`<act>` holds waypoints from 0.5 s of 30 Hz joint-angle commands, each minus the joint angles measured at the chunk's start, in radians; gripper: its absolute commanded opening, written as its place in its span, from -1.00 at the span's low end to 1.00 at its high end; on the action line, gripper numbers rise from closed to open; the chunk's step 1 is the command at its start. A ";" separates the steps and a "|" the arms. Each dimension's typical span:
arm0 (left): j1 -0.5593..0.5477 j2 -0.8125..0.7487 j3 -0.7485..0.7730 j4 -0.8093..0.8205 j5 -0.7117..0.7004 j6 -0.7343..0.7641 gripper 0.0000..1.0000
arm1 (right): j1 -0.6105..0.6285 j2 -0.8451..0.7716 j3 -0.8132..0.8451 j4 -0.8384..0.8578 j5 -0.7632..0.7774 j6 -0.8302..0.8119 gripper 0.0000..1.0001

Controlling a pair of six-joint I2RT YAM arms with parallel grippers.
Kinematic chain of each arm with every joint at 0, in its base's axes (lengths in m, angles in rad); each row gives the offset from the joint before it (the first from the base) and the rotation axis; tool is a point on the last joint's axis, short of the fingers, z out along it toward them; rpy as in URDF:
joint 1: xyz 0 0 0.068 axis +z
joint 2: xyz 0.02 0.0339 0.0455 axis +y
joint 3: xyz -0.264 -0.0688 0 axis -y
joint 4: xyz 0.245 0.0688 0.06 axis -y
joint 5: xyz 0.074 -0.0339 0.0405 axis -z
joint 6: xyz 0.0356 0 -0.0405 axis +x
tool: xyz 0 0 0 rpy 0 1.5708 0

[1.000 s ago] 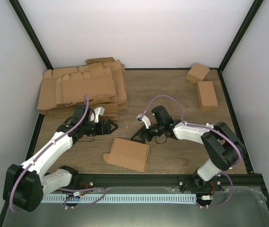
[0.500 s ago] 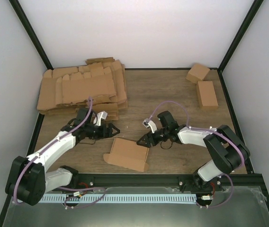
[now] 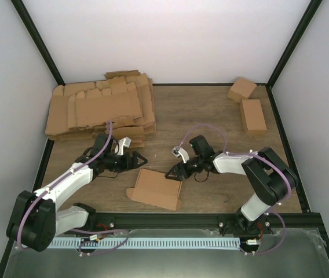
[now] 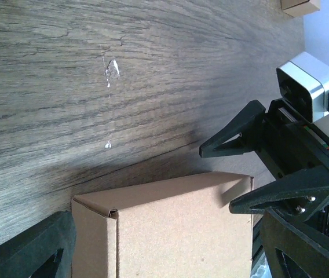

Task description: Fold the paper box

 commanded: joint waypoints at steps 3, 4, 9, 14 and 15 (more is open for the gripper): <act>-0.001 0.002 -0.006 0.035 0.020 -0.008 0.80 | 0.016 0.036 0.047 -0.027 -0.013 -0.031 0.42; 0.000 0.002 -0.006 0.033 0.020 -0.007 0.80 | 0.017 0.039 0.049 -0.030 -0.009 -0.033 0.42; 0.000 0.005 -0.003 0.027 0.016 0.000 0.80 | 0.019 0.050 0.053 -0.041 0.011 -0.038 0.33; 0.000 0.017 0.003 0.027 0.014 0.004 0.79 | 0.018 0.054 0.057 -0.044 0.058 -0.035 0.04; 0.001 0.019 0.004 0.027 0.013 0.004 0.79 | 0.018 0.057 0.058 -0.045 0.066 -0.033 -0.02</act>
